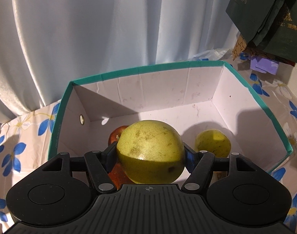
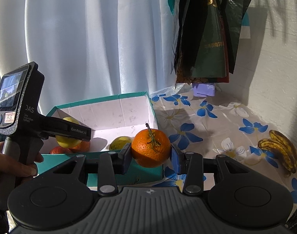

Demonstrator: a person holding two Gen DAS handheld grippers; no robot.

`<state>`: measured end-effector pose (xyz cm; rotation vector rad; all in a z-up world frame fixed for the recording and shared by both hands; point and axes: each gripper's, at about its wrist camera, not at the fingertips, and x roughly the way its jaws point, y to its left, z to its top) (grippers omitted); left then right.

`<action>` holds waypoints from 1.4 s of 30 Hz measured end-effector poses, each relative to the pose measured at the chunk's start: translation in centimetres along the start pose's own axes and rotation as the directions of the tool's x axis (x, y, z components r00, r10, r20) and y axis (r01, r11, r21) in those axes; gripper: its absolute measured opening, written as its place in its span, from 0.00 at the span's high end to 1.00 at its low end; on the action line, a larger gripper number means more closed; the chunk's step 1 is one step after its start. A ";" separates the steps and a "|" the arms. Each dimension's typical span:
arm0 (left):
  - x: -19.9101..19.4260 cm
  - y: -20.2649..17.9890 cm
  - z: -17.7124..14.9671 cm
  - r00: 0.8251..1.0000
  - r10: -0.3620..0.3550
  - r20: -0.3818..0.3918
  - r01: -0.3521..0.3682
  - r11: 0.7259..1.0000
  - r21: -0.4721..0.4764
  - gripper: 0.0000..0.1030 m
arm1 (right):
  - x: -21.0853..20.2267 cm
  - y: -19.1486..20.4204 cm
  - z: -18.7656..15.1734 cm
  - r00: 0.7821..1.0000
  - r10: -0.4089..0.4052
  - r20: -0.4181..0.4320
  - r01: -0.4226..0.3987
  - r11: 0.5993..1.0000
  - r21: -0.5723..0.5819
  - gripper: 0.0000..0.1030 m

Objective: Organize fruits
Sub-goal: 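Lower the green-yellow apple into the teal box and open the left gripper while the right gripper carries the mandarin, then lower the orange mandarin into the teal box and open the right gripper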

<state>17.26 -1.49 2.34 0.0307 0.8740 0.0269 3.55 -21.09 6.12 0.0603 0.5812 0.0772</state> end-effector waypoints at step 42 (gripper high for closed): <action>-8.1 3.8 -3.2 0.997 0.067 0.041 -0.061 0.990 -0.130 0.01 | 0.8 0.5 0.6 1.000 0.011 0.010 -0.011 0.999 -0.036 0.60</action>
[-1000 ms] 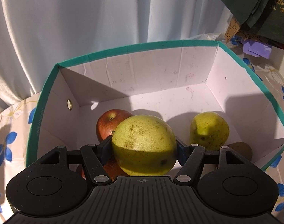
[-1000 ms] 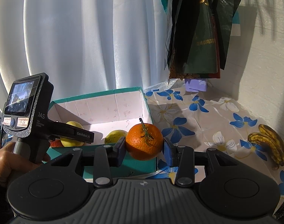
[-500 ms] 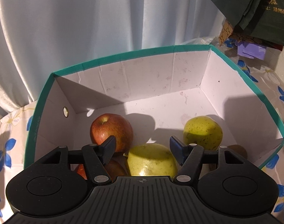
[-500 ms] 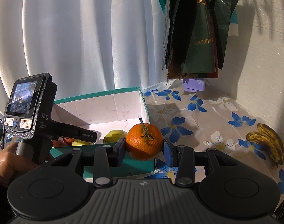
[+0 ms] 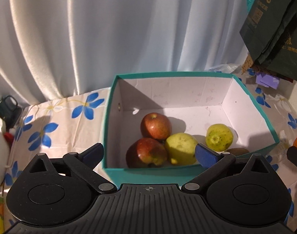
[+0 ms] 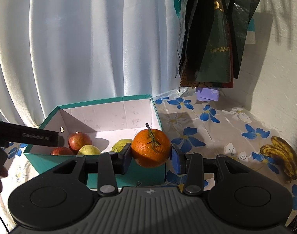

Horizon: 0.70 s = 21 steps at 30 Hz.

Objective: Organize fruits
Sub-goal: 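Lower the orange mandarin into the teal box and open the right gripper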

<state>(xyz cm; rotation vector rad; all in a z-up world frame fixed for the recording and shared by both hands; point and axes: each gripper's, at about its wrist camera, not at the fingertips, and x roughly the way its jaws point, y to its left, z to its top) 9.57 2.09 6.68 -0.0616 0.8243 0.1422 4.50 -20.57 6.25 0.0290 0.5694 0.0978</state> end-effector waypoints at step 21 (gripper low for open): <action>-1.0 3.0 -5.4 0.992 -0.018 -0.126 0.008 0.997 -0.078 0.01 | 8.7 1.7 0.8 0.996 0.029 -0.086 -0.034 0.998 -0.053 0.60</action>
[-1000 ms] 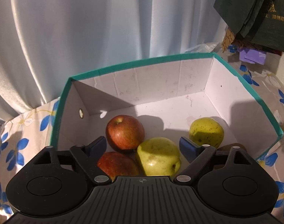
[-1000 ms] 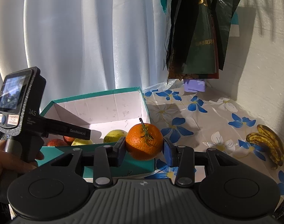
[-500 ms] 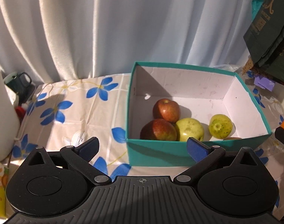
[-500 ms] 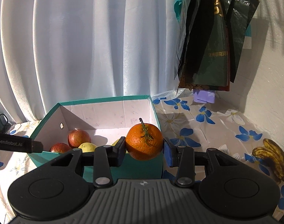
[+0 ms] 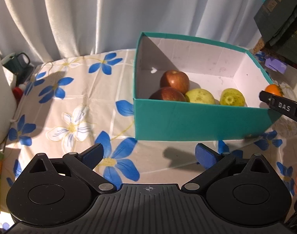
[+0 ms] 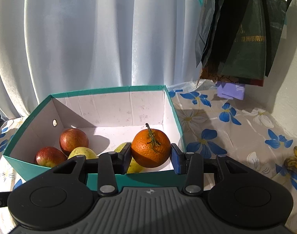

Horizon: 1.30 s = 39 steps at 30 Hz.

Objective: Organize fruits
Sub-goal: 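Lower the orange mandarin into the teal box and open the right gripper, then withdraw both tools from the box toward the remaining fruit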

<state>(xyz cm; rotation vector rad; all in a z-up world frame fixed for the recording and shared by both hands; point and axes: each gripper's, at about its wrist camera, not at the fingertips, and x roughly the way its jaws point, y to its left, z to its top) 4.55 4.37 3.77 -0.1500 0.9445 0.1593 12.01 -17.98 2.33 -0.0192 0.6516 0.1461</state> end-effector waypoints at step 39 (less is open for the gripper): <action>1.0 -4.7 -2.5 0.997 -0.022 -0.072 0.038 0.976 0.216 0.01 | -12.3 -1.5 -3.7 0.980 0.023 0.197 -0.025 1.000 0.006 0.00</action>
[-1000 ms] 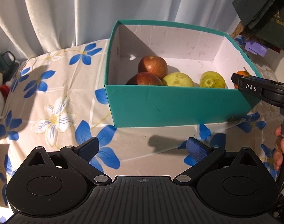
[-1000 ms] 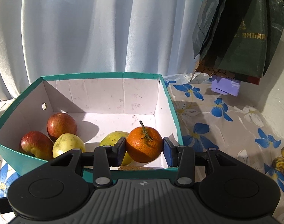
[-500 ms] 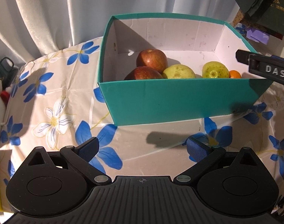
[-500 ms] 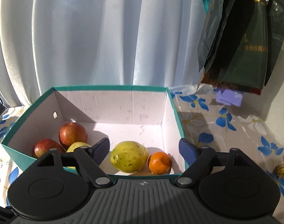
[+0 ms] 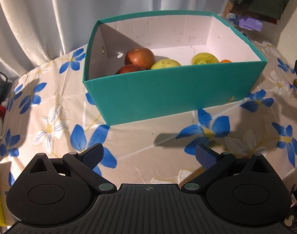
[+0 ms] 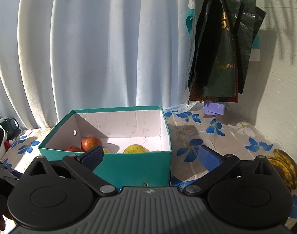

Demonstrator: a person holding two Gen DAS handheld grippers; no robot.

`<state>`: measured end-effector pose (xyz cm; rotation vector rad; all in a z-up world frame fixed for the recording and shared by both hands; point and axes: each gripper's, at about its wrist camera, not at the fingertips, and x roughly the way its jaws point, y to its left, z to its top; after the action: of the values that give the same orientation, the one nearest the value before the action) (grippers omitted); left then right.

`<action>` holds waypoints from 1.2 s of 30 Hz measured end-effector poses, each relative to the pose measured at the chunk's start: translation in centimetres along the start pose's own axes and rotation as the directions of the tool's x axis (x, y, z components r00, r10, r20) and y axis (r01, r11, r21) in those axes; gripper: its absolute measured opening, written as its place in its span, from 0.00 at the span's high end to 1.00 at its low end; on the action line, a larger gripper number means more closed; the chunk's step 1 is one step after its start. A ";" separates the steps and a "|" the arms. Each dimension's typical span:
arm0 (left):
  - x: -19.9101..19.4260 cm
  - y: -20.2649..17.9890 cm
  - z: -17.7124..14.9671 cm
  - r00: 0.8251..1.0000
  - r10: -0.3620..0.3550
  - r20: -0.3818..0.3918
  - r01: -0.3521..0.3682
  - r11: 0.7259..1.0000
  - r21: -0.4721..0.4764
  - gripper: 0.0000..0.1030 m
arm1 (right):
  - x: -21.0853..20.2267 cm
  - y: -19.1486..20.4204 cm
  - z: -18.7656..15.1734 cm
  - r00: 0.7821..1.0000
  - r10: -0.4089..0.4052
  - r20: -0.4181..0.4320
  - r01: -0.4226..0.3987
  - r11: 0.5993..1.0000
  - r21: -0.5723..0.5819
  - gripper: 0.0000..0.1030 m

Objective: Organize fruits
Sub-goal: 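Withdraw both tools from the box toward the remaining fruit, then grasp the brown kiwi on the cloth with the left gripper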

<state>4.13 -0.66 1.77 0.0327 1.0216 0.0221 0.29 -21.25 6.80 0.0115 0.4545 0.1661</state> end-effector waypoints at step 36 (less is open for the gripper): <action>3.6 -4.0 -5.5 0.976 -0.216 0.004 0.212 0.961 0.177 0.16 | -2.6 -2.9 -6.9 0.976 -0.017 -0.219 0.057 0.982 0.179 0.00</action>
<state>1.32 -4.44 -4.35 0.0830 0.9974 -0.2656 -4.59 -24.67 1.60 0.1685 0.6867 0.0881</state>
